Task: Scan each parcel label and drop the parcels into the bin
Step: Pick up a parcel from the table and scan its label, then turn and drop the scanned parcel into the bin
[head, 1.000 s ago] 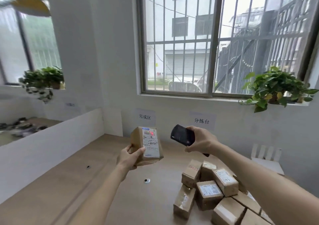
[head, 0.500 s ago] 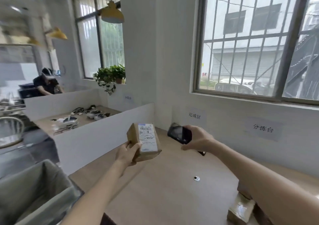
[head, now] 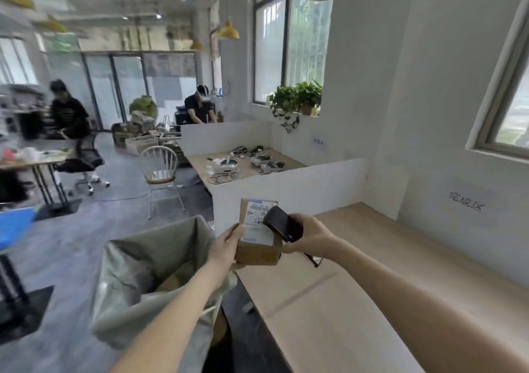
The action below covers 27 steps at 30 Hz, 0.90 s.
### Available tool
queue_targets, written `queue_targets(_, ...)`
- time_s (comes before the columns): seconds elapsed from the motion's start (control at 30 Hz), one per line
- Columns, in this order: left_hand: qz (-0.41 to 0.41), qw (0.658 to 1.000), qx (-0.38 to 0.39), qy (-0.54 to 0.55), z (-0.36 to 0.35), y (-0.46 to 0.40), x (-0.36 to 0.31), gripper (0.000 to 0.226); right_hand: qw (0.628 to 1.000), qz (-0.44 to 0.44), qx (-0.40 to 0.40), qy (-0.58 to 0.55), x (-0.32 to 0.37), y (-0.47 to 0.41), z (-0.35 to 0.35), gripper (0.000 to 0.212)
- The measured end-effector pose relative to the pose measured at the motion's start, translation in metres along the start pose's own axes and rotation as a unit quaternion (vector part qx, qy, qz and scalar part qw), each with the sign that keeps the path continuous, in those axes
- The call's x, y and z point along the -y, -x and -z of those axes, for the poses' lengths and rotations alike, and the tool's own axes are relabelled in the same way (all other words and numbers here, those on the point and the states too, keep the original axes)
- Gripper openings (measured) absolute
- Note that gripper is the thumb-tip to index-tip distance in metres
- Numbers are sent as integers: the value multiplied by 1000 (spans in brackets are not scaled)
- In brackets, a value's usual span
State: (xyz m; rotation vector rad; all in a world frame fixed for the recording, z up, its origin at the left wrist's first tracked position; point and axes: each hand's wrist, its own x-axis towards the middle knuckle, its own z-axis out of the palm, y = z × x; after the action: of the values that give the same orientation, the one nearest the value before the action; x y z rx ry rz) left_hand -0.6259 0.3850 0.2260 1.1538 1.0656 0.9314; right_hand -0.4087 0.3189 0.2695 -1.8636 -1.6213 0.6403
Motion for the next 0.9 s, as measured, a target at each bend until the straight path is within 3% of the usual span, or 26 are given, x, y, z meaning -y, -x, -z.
queue_targets(0.37, 78, 992, -95, -18, 130, -138, 6, 47, 986, 77, 140, -51, 49, -215, -126, 71)
queue_targets(0.5, 101, 988, -116, -29, 172, -171, 7, 58, 978, 94, 175, -61, 59, -271, -167, 100)
queue_targets(0.67, 87, 980, -164, -71, 210, -192, 18, 64, 967, 101, 227, -62, 71, -312, -209, 75)
queue_targets(0.9, 105, 977, -167, -77, 258, -235, 56, 61, 961, 86, 260, -42, 70, -358, -272, 82)
